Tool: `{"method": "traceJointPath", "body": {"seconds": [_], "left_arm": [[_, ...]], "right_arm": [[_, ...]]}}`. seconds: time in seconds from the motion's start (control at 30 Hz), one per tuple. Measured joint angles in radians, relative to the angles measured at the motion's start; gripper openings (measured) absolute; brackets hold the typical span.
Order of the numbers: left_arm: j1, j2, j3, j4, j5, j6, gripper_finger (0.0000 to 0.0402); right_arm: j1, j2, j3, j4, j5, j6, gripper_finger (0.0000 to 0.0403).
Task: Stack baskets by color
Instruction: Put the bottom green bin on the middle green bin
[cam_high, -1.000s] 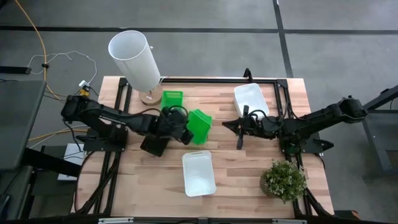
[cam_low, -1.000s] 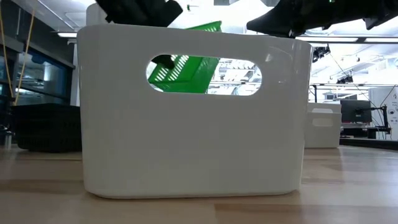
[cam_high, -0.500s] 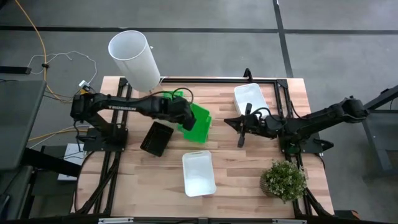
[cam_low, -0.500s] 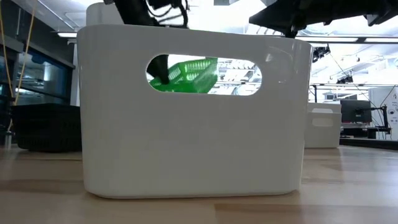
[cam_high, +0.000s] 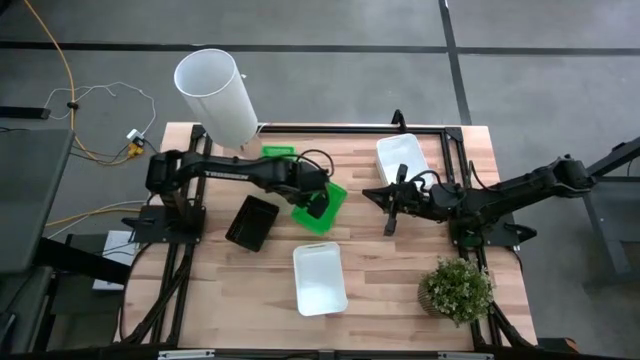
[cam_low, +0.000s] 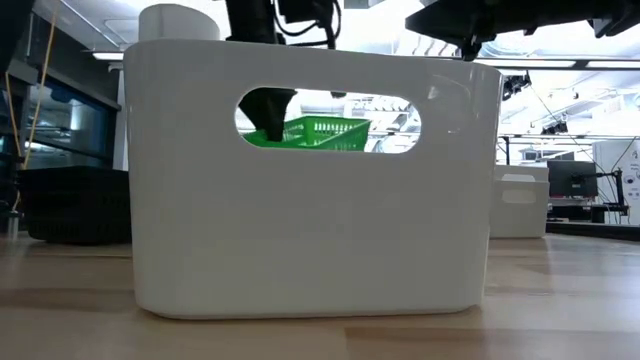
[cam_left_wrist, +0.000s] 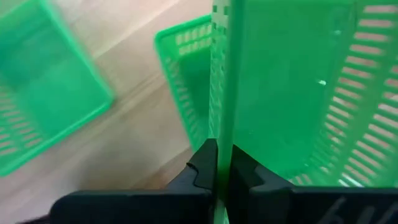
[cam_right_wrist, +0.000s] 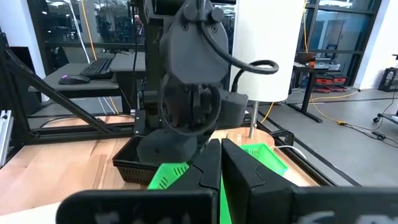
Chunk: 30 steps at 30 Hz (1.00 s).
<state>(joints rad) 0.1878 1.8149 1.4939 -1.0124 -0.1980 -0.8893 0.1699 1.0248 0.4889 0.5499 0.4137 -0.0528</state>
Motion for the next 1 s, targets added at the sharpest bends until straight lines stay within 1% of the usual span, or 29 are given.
{"method": "traceJointPath", "body": {"seconds": [0.23,0.43,0.6,0.77,1.0], "left_arm": [[-0.001,0.039,0.000,-0.019,-0.023,-0.034,0.0000],[-0.002,0.048,-0.001,-0.013,-0.013,0.006,0.0000],[-0.001,0.048,-0.001,-0.015,0.025,0.003,0.0006],[0.000,0.048,-0.001,-0.015,0.034,0.010,0.0029],[0.003,0.048,-0.001,-0.014,0.034,0.029,0.0082]], "right_arm": [[0.000,0.000,0.000,-0.009,-0.003,0.003,0.0000],[0.000,0.000,0.000,-0.010,-0.003,0.003,0.0000],[0.000,0.000,0.000,-0.010,-0.003,0.003,0.0000],[0.000,0.000,0.000,-0.015,-0.002,0.003,0.0000],[0.000,0.000,0.000,-0.015,-0.007,0.023,0.0000]]}}
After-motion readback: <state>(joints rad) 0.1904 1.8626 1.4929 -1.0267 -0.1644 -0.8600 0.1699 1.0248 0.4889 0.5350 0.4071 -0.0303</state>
